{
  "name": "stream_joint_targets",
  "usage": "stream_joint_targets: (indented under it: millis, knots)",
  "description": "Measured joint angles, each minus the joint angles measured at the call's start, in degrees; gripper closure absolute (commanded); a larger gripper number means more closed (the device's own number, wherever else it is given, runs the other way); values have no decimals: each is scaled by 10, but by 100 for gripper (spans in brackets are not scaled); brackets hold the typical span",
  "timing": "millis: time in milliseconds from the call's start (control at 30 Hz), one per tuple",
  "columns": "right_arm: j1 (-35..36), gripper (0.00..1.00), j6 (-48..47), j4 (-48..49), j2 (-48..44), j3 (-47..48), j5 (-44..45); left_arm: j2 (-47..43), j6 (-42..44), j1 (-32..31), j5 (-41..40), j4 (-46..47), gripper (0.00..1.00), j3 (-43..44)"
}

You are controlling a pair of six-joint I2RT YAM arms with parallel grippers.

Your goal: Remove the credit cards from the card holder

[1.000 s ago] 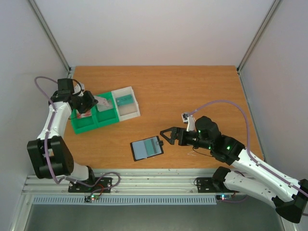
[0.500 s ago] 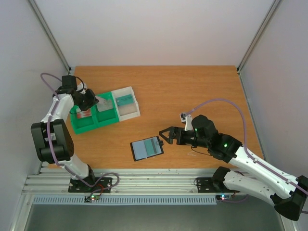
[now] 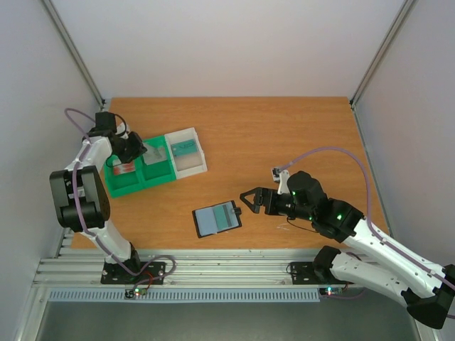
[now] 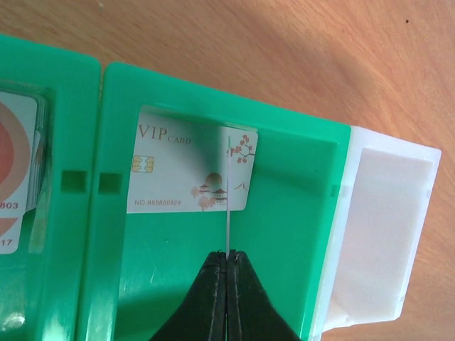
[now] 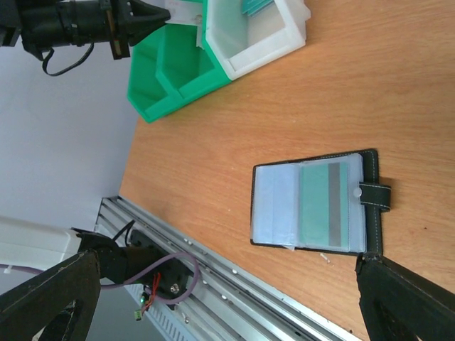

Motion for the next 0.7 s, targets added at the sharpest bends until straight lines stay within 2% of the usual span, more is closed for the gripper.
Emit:
stream_joint_targets:
  millis: [333,567,700]
  knots:
    - [0,2,-7,-16,-14,0,16,30,-17,0,6,30,92,0]
    - [0,1,-18,-35,-15,11,30,34,-25,0,5,39,74,0]
    - [0,2,-23,-37,-15,18,33,34,-26,0,1,38,69,0]
